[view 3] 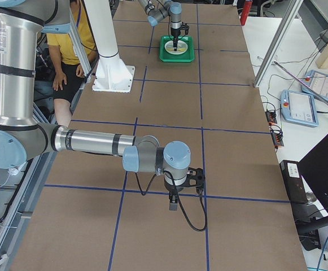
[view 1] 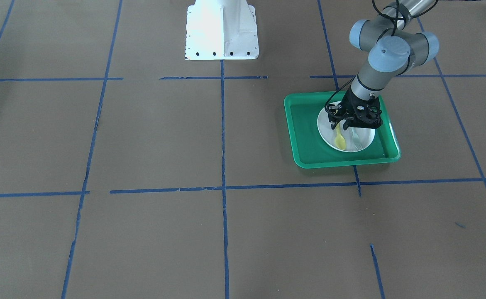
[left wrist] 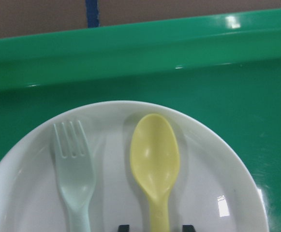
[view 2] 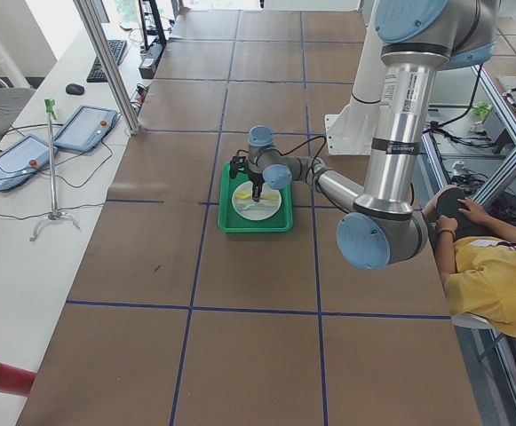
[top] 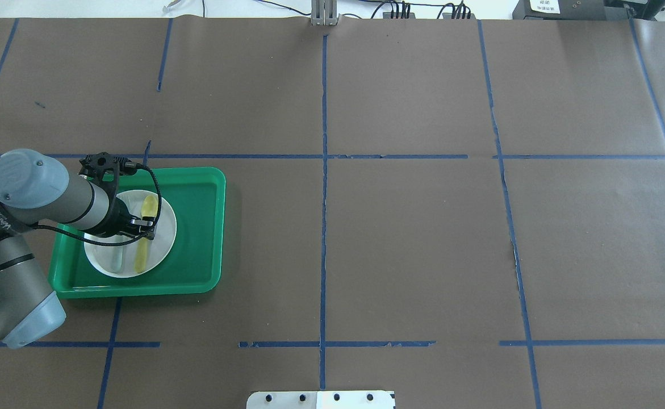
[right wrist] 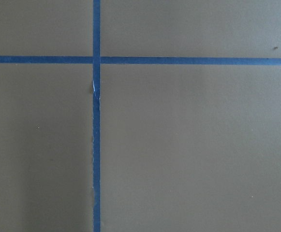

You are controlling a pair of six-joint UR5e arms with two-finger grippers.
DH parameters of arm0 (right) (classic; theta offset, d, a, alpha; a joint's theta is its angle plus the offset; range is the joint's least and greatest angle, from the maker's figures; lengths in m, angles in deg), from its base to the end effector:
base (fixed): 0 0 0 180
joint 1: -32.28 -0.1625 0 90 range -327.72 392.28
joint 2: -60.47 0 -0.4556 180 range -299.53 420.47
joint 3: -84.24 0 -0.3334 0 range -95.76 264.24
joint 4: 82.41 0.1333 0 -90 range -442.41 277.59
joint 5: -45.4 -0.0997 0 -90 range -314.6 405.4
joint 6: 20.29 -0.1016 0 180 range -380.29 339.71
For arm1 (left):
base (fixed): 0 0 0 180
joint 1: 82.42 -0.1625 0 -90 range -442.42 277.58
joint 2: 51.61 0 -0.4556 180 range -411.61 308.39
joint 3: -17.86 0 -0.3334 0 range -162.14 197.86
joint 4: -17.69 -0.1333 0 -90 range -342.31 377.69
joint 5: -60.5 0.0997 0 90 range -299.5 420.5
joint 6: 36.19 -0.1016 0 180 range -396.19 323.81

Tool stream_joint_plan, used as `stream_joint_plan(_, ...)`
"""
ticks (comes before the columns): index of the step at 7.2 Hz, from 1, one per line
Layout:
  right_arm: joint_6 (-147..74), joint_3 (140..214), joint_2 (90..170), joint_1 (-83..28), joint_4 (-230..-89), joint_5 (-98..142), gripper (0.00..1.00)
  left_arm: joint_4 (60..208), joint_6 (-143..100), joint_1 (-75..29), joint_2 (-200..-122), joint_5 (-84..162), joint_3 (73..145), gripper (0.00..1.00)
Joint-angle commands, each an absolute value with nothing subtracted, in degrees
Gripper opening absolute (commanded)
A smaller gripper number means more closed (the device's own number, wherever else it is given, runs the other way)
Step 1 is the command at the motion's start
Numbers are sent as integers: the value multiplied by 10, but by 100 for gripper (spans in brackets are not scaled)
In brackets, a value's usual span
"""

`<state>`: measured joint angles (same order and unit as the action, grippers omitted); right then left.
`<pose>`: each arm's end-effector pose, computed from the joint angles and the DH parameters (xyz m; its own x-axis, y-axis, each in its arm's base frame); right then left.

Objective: Place spoon
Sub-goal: 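Lower the left gripper and close it on the yellow spoon's handle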

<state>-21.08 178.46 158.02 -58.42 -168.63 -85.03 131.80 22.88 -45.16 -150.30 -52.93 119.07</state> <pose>0.0720 -0.3724 0.7101 0.7610 0.0180 0.6485 -0.0227 0.9997 -0.0011 0.3567 -0.3880 0.4972 0.6635 0.0878 -0.7430 -0.0063 0.9937 0.1118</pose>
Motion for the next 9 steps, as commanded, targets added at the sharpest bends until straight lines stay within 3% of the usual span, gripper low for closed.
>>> stream_joint_plan(1,-211,1785,1580,-584,-1686,-850,100,1318,229,-452,-1503,-531,1190,42)
stream_joint_plan(2,-211,1785,1580,-584,-1686,-850,100,1317,230,-452,-1506,-531,1190,34)
stream_joint_plan(3,-211,1785,1580,-584,-1685,-850,100,1317,230,-452,-1507,-533,1190,11)
stream_joint_plan(4,-211,1785,1580,-584,-1686,-850,100,1317,232,-452,-1507,-533,1191,0)
stream_joint_plan(8,-210,1785,1580,-584,-1685,-850,100,1300,230,-423,-1506,-532,1222,0)
stream_joint_plan(9,-210,1785,1580,-584,-1686,-850,100,1234,232,-418,-1513,-532,1254,0)
